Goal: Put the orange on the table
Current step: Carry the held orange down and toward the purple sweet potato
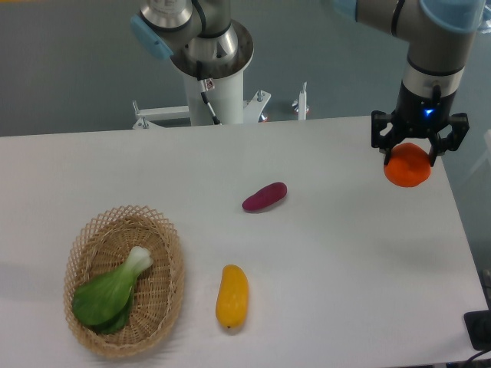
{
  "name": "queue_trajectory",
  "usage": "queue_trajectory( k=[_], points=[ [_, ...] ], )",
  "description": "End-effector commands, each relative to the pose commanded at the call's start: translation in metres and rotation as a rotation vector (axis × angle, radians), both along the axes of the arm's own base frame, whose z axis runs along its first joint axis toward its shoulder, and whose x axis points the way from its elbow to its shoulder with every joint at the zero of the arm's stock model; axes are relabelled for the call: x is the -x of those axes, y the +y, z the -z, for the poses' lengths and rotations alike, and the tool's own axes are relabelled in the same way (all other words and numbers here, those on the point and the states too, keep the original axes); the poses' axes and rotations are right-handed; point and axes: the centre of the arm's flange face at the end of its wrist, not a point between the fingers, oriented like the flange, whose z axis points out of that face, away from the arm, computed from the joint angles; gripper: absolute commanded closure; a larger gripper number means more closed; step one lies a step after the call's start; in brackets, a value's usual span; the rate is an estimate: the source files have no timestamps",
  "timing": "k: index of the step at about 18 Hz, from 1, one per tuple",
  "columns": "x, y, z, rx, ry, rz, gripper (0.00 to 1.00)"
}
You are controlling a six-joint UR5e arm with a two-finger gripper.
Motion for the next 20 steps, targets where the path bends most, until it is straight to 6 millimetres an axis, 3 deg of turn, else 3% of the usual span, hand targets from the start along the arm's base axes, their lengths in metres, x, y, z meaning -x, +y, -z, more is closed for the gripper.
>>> queue_trajectory(
  k=[8, 12, 15, 20],
  points=[
    [-0.005, -0.001, 0.022, 0.019, -0.027, 0.003, 0.33],
    [-0.007, 0.002, 0.064, 0.017, -0.001, 0.025, 0.33],
    [-0.005, 0.003, 0.112, 0.000, 0.045, 0.026, 0.33],
    [0.008, 0.016, 0.164, -0.060, -0.057, -0.012, 0.33]
  ],
)
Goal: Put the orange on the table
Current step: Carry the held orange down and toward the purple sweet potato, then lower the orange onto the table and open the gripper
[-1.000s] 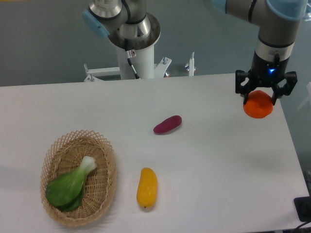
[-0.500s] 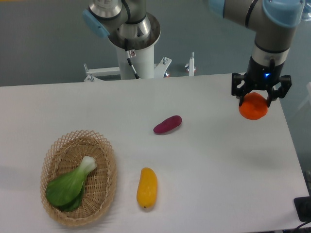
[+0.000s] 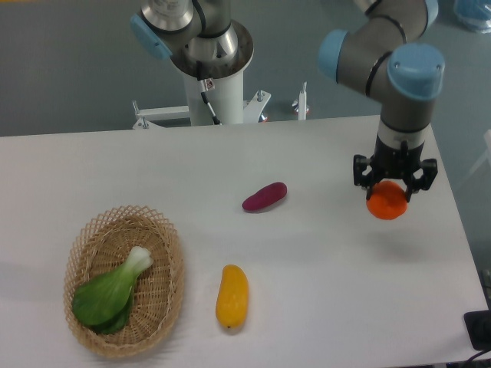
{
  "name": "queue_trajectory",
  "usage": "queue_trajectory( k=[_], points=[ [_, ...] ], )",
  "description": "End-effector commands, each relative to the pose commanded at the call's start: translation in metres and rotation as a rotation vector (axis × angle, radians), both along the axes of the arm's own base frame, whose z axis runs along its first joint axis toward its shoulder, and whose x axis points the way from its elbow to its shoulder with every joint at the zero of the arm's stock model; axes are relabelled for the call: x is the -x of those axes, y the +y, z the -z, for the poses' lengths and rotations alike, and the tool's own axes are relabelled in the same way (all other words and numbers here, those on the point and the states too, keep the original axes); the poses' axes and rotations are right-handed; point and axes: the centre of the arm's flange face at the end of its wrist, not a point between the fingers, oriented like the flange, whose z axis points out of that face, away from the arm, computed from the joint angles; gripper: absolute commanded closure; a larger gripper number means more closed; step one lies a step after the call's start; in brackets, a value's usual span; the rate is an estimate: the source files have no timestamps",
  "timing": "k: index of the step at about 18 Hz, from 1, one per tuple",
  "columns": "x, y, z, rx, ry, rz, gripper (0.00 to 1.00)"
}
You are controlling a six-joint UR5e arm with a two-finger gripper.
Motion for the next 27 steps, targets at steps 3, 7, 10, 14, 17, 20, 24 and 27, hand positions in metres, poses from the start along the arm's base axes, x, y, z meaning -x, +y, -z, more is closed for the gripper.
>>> queue_trajectory(
  k=[3, 7, 10, 14, 17, 20, 24, 27],
  points=[
    [0.002, 0.007, 0.028, -0.025, -0.066, -0.033, 0.33],
    [0.000, 0.025, 0.062, -0.008, -0.112, -0.046, 0.33],
    [-0.005, 0.027, 0.073, 0.002, -0.130, -0.041, 0.33],
    [-0.008, 0.028, 0.078, 0.008, -0.140, -0.040, 0.29],
    [-0.006, 0.029, 0.074, 0.005, -0.128, -0.035, 0.00],
    [-0.004, 0.028, 0.064, -0.001, -0.111, -0.035, 0.00],
    [0.010, 0.033, 0.021, -0.034, -0.033, -0.038, 0.00],
    [0.023, 0.017, -0.056, 0.018, 0.142, -0.044, 0.00]
  ],
)
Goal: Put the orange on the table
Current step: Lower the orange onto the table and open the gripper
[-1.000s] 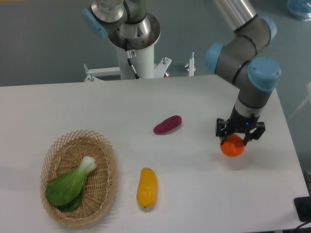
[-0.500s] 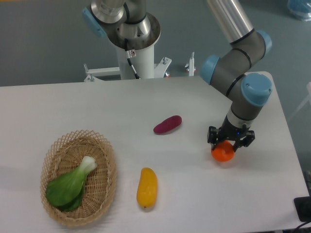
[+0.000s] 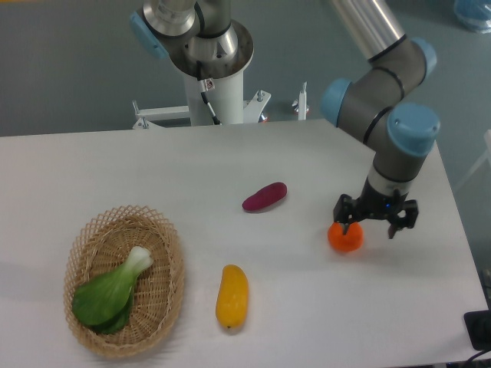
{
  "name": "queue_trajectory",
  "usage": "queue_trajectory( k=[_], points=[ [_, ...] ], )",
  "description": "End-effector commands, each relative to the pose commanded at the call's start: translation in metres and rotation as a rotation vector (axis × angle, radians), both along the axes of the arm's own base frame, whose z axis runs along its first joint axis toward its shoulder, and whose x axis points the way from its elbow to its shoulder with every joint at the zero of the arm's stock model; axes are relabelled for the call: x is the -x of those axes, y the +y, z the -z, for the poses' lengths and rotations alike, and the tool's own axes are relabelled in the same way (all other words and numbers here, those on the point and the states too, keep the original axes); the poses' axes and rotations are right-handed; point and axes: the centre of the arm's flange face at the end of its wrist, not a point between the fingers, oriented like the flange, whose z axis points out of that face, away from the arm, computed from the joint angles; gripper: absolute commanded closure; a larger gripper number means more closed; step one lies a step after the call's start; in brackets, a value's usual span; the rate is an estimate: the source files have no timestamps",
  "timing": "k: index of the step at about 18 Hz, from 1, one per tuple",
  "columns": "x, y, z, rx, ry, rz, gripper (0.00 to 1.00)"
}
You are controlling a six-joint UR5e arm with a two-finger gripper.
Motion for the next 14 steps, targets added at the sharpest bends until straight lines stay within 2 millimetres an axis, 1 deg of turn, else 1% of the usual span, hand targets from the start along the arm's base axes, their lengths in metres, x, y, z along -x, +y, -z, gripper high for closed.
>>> queue_trajectory(
  k=[2, 3, 4, 5, 6, 7, 9, 11, 12, 14],
  points=[
    [0.001, -0.002, -0.017, 0.024, 0.033, 0.023, 0.00],
    [-0.001, -0.005, -0.031, 0.043, 0.063, 0.058, 0.00],
    [-0.003, -0.011, -0.039, 0.068, 0.075, 0.088, 0.00],
    [-0.004, -0.025, -0.055, 0.094, 0.080, 0.127, 0.00],
    [-0.006, -0.031, -0.063, 0.113, 0.068, 0.162, 0.00],
    [-0.007, -0.041, -0.071, 0.153, 0.042, 0.208, 0.00],
    [-0.006, -0.069, -0.090, 0.204, 0.013, 0.253, 0.00],
    [-0.006, -0.086, -0.101, 0.231, 0.015, 0.306, 0.00],
    [-0.006, -0.092, -0.106, 0.232, 0.019, 0.303, 0.00],
    [-0.006, -0.093, -0.110, 0.230, 0.029, 0.302, 0.00]
  ],
)
